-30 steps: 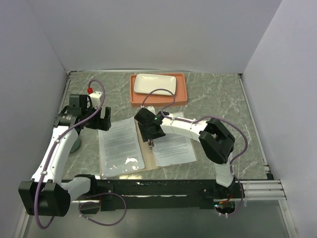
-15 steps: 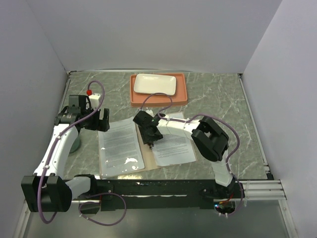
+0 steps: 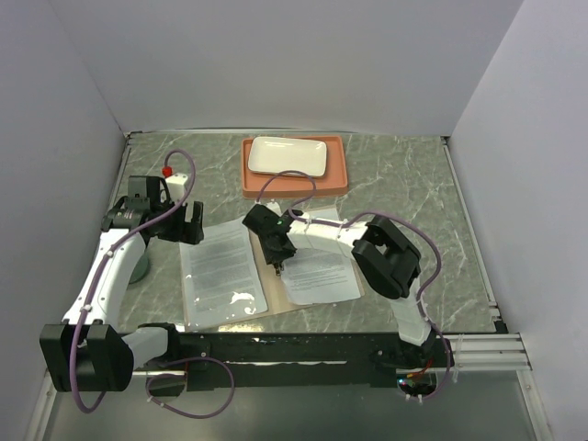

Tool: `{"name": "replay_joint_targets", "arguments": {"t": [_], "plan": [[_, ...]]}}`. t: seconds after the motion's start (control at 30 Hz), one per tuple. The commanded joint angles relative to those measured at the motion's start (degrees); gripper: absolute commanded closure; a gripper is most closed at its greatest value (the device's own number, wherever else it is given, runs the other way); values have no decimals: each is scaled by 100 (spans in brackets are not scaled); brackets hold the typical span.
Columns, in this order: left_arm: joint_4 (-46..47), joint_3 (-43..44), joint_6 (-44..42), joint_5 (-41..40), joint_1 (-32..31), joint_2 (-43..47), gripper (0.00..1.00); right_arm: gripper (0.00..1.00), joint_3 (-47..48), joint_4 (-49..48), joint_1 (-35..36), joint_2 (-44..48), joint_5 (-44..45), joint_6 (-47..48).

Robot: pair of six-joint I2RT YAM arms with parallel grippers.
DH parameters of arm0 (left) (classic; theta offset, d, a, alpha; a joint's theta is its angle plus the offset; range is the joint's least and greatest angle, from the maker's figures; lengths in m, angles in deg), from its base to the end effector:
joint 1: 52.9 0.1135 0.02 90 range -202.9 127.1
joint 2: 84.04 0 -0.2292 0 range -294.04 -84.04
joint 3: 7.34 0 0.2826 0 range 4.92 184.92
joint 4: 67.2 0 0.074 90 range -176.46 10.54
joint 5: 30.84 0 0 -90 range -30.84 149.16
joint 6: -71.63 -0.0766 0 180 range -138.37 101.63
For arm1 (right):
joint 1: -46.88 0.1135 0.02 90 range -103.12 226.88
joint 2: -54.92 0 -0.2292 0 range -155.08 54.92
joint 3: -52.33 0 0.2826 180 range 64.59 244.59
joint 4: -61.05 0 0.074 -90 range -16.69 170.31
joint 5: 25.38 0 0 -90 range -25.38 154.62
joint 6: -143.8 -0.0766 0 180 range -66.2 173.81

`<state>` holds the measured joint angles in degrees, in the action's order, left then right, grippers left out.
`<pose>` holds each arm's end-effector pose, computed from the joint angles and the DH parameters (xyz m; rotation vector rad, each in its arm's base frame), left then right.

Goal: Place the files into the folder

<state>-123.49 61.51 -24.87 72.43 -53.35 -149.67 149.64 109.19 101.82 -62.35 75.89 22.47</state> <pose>0.2967 -0.0199 0.2194 0.2461 2.4660 -0.2440 0.2686 0.3567 0.0824 -0.5067 2.6785 0.1643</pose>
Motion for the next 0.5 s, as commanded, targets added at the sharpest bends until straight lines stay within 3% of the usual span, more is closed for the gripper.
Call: {"name": "replay_joint_targets", "arguments": {"t": [0.0,0.23,0.47], "plan": [[18,71,-141,96,27,24,7,65,152,-2,61,-226,16,-189],[-27,97,-194,70,27,-12,7,75,-85,-89,17,-349,-107,-426],[-114,254,-220,104,27,-152,8,83,-1148,-722,-211,46,-353,-646]]}}
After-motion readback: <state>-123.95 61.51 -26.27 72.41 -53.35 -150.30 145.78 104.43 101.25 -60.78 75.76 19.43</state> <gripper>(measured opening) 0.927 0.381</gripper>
